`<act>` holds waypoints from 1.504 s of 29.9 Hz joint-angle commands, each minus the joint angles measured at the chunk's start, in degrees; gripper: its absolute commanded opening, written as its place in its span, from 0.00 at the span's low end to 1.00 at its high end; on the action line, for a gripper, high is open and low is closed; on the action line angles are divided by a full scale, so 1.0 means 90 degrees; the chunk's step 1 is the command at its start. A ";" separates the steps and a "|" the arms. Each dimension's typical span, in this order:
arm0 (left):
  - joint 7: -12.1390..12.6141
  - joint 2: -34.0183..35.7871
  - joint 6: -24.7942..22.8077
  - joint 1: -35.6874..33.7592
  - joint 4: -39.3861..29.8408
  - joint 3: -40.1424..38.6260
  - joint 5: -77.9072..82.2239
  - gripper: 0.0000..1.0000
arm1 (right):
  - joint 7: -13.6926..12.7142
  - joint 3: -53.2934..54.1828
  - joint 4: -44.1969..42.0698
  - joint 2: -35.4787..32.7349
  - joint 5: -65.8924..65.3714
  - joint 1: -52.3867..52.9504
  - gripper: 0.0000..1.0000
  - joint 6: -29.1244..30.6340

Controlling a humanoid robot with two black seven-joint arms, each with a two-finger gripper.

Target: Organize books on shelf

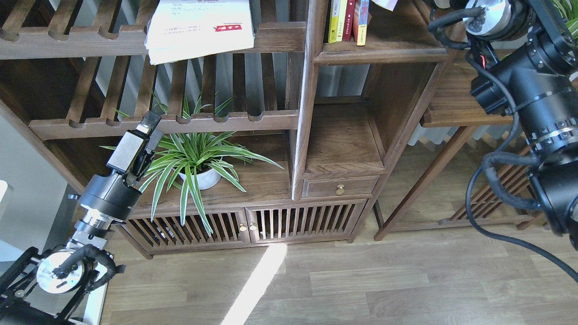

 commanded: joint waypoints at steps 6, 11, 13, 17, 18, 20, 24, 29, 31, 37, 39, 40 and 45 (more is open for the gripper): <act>0.0007 -0.0038 0.0000 0.0004 0.0069 0.0009 0.0001 0.99 | 0.0647 -0.0146 -0.0126 0.0016 -0.0262 -0.0154 0.07 -0.0014; 0.0007 -0.0068 0.0000 0.0004 0.0069 0.0009 0.0001 0.99 | 0.1057 -0.0156 -0.0146 0.0035 -0.0408 -0.0183 0.05 -0.0014; 0.0017 -0.0078 0.0000 0.0004 0.0079 0.0009 0.0001 0.99 | 0.1214 -0.0156 -0.0146 0.0142 -0.0467 -0.0222 0.05 -0.0014; 0.0017 -0.0087 0.0000 0.0014 0.0079 0.0009 0.0011 0.99 | 0.1399 -0.0156 -0.0136 0.0201 -0.0496 -0.0359 0.06 -0.0005; 0.0017 -0.0087 0.0000 0.0014 0.0079 0.0009 0.0001 0.99 | 0.1487 -0.0156 -0.0136 0.0211 -0.0516 -0.0407 0.06 0.0005; 0.0017 -0.0087 0.0000 0.0024 0.0079 0.0009 0.0001 0.99 | 0.1683 -0.0165 -0.0136 0.0250 -0.0555 -0.0437 0.05 0.0005; 0.0007 -0.0087 0.0000 0.0073 0.0079 0.0009 0.0001 0.99 | 0.1752 -0.0165 -0.0194 0.0221 -0.0701 -0.0437 0.06 0.0025; 0.0007 -0.0087 0.0000 0.0082 0.0079 -0.0001 0.0001 0.99 | 0.2112 -0.0156 -0.0292 0.0250 -0.0906 -0.0525 0.06 0.0103; 0.0007 -0.0087 0.0000 0.0082 0.0079 -0.0001 0.0001 0.99 | 0.2181 -0.0156 -0.0322 0.0250 -0.0935 -0.0544 0.06 0.0132; 0.0007 -0.0097 0.0000 0.0122 0.0079 -0.0050 0.0001 0.99 | 0.2279 -0.0156 -0.0478 0.0396 -0.0965 -0.0584 0.06 0.0152; 0.0007 -0.0097 0.0000 0.0131 0.0069 -0.0060 0.0001 0.99 | 0.2279 -0.0165 -0.0507 0.0426 -0.0975 -0.0642 0.06 0.0152; 0.0007 -0.0087 0.0000 0.0131 0.0069 -0.0060 0.0001 0.99 | 0.2289 -0.0165 -0.0536 0.0465 -0.0975 -0.0662 0.06 0.0152; 0.0007 -0.0087 0.0000 0.0131 0.0040 -0.0069 -0.0008 0.99 | 0.2308 -0.0234 -0.0692 0.0494 -0.0985 -0.0671 0.06 0.0171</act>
